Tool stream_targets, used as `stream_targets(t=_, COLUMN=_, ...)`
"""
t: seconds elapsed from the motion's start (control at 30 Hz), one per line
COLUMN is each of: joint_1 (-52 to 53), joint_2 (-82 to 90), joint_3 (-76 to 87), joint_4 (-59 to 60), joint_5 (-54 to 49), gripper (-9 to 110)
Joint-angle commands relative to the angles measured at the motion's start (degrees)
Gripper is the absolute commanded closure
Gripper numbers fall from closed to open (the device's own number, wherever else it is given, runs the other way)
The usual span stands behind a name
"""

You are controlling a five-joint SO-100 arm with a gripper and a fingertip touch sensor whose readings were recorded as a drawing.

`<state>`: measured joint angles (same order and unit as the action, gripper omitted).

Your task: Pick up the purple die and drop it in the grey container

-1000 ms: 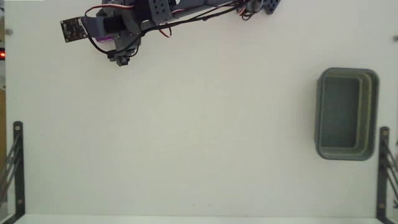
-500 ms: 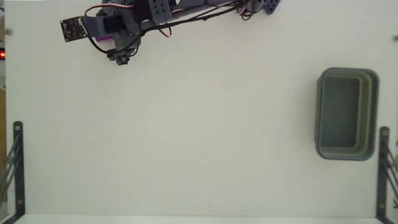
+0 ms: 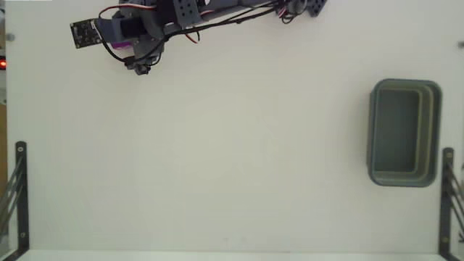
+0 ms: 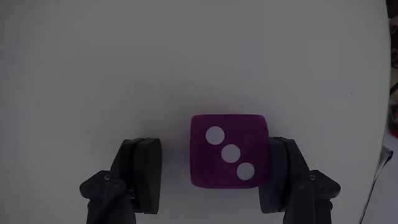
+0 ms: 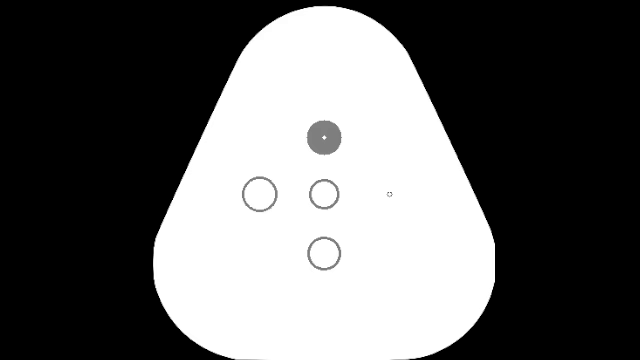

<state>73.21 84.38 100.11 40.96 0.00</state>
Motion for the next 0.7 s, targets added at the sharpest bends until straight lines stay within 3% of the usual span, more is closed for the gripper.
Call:
stream_targets(t=0.0, joint_1=0.48, joint_2=1.71, joint_3=-0.3, joint_4=-0.29, joint_5=0.0, gripper=10)
stream_targets(t=0.67, joint_1=0.48, joint_2=1.71, joint_3=-0.3, joint_4=-0.29, joint_5=0.0, gripper=15)
